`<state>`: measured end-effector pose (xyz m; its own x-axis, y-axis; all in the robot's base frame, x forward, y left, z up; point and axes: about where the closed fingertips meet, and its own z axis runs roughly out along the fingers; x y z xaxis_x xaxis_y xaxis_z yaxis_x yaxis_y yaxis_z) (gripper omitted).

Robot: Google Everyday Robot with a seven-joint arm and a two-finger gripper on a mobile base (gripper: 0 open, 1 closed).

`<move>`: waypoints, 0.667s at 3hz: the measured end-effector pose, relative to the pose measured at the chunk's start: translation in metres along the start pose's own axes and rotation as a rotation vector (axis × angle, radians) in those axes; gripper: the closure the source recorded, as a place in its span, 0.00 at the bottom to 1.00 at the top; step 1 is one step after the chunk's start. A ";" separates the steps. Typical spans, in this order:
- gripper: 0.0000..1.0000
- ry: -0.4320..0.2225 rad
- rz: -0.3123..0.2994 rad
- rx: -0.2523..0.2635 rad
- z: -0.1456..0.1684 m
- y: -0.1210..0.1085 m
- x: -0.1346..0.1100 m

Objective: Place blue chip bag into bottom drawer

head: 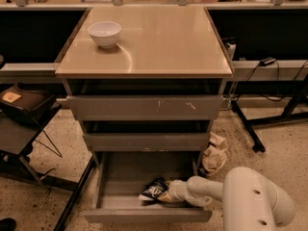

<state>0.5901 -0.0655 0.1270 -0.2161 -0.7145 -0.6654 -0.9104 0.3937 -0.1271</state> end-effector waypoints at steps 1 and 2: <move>0.36 0.000 0.000 0.000 0.000 0.000 0.000; 0.13 0.000 0.000 0.000 0.000 0.000 0.000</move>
Offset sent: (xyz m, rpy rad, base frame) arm 0.0000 0.0000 0.0000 0.0000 0.0000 0.0000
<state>0.5900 -0.0655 0.1270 -0.2161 -0.7145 -0.6654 -0.9104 0.3937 -0.1271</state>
